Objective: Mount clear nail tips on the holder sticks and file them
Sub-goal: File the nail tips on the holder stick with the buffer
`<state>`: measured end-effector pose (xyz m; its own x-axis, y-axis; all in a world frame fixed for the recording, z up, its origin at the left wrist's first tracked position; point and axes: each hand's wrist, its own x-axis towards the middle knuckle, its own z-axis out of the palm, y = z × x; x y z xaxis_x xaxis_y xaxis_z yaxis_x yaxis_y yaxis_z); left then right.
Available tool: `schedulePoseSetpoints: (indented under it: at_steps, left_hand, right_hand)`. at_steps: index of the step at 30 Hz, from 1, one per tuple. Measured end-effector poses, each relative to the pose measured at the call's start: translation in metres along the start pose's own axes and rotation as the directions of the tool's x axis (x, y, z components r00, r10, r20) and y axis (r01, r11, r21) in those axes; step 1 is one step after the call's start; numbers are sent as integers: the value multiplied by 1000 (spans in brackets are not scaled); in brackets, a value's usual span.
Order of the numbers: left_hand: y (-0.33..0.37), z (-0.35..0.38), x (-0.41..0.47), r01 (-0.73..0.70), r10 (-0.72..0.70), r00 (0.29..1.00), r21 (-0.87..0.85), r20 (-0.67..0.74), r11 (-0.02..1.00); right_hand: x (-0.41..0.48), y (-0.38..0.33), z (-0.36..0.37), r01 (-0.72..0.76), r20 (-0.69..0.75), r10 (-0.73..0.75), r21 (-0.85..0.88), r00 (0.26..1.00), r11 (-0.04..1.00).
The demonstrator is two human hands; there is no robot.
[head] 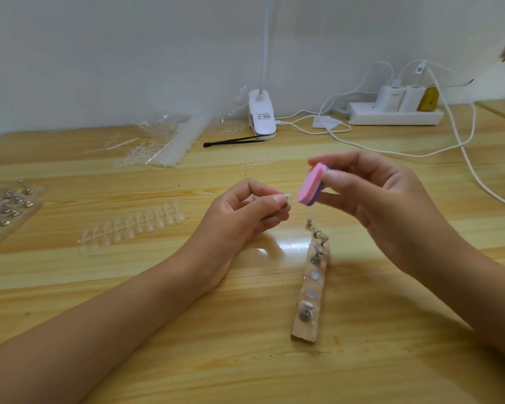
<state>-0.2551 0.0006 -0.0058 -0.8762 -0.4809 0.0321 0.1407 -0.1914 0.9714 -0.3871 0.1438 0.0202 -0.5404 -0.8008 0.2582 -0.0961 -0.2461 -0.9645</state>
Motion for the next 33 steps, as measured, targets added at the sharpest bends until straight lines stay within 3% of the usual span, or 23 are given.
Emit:
schedulePoseSetpoints:
  at_steps: [2, 6, 11, 16, 20, 24, 28, 33]
  left_hand:
    - [0, 0, 0, 0, 0, 1000, 17, 6, 1000]
    - [-1, 0, 0, -7, 5, 999, 61, 39, 998]
    - [-3, -1, 1, -18, 13, 998, 92, 59, 996]
    - [-4, -1, 1, -21, 18, 999, 95, 32, 995]
    - [-2, -1, 1, -6, 5, 1000, 13, 18, 1000]
    - [-2, -2, 1, 0, 0, 1000, -1, 12, 1000]
    - [-2, -2, 1, -5, 5, 999, -21, 32, 1000]
    - [-2, -2, 2, 2, -2, 1000, -37, 7, 999]
  right_hand:
    - [2, -2, -5, -13, -21, 13, -5, 1000, 1000]
    - [-1, 4, -1, -55, 75, 63, -104, 995, 993]
    - [-3, 4, 3, -81, 138, 95, -105, 986, 991]
    - [-2, 5, 1, -43, 42, 46, -55, 998, 998]
    - [-5, 5, 7, -62, 150, 74, -85, 986, 994]
    - [-3, 6, 6, -18, 6, 18, -30, 1000, 999]
    - [-6, 9, 11, -41, 94, 58, -176, 994, 984]
    - [-5, 6, 11, -2, -19, 0, -116, 1000, 993]
